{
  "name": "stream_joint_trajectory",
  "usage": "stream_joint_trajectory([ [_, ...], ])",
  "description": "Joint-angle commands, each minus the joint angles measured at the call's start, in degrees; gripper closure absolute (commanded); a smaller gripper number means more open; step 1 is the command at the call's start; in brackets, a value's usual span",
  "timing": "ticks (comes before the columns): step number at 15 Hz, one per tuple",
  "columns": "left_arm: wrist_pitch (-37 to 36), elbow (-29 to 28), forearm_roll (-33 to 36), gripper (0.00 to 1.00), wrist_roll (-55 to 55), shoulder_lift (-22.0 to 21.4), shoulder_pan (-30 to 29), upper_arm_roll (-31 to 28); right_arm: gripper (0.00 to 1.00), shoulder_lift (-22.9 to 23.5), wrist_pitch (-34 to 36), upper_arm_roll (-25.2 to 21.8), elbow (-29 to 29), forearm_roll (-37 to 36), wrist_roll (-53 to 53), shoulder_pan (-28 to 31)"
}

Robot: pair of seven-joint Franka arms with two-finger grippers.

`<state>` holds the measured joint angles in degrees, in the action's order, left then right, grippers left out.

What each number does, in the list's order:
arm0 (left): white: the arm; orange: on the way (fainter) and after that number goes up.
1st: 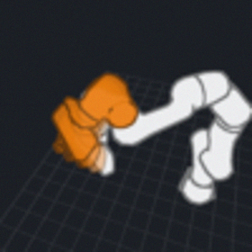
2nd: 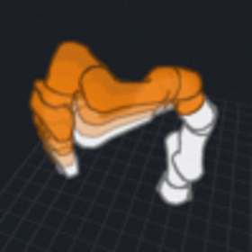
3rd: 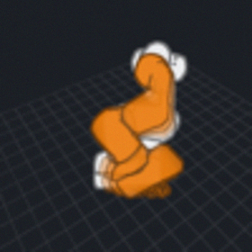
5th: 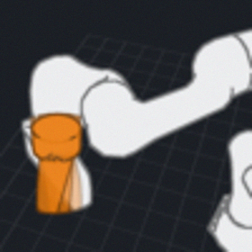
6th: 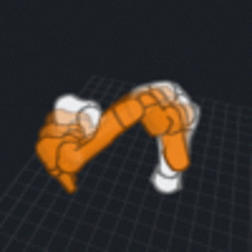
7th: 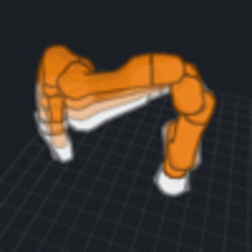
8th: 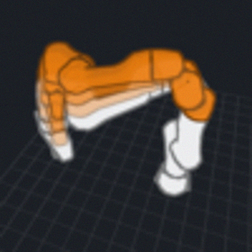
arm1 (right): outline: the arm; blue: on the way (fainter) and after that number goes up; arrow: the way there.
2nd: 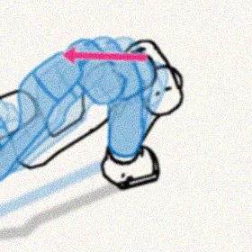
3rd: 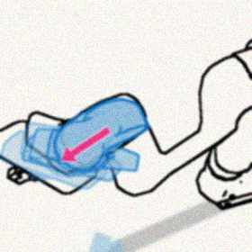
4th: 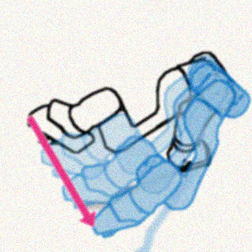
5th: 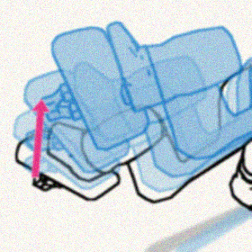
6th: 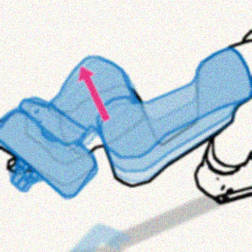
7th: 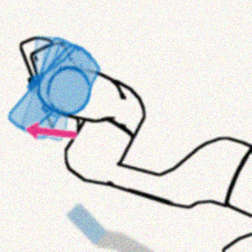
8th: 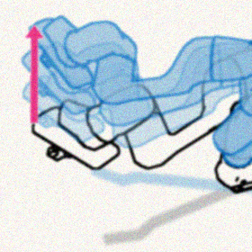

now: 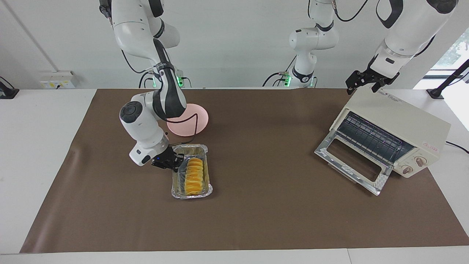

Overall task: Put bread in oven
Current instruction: 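Push the foil tray with the right gripper toward the toaster oven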

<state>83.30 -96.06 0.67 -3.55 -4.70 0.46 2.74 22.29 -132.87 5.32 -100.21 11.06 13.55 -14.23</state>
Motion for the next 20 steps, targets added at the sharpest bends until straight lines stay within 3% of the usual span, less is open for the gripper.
stream_joint_trajectory([
  [1,-0.5,-0.35,-0.94,0.0,0.03,-0.75,-0.46,0.07,1.0,1.44,-0.01,-0.04,2.39,1.94,5.33,-4.74],
  [7,-0.5,-0.35,-0.94,0.0,0.03,-0.75,-0.46,0.07,1.0,4.16,-4.49,-0.13,2.13,1.85,10.18,-10.73],
  [14,-0.5,-0.35,-0.94,0.0,0.03,-0.75,-0.46,0.07,1.0,4.34,-7.75,-0.13,-0.33,1.77,10.53,-11.18],
  [15,-0.5,-0.35,-0.94,0.0,0.03,-0.75,-0.46,0.07,0.94,4.34,-7.66,-0.13,-0.33,1.68,10.53,-11.18],
  [16,-0.5,-0.35,-0.94,0.0,0.03,-0.75,-0.46,0.07,0.77,4.34,-7.49,-0.13,-0.25,1.68,10.53,-11.18],
  [17,-0.5,-0.35,-0.94,0.0,0.03,-0.75,-0.46,0.07,0.51,4.34,-7.31,-0.13,-0.24,1.68,10.53,-11.18],
  [18,-0.5,-0.35,-0.94,0.0,0.03,-0.75,-0.46,0.07,0.14,4.25,-7.14,-0.13,-0.16,1.68,10.45,-11.18],
  [19,-0.5,-0.35,-0.94,0.0,0.03,-0.75,-0.46,0.07,0.0,3.99,-6.79,-0.13,-0.07,1.68,10.53,-11.09],
  [20,-0.5,-0.35,-0.94,0.0,0.03,-0.75,-0.46,0.07,0.0,3.38,-5.3,-0.22,0.1,1.68,10.45,-11.0],
])
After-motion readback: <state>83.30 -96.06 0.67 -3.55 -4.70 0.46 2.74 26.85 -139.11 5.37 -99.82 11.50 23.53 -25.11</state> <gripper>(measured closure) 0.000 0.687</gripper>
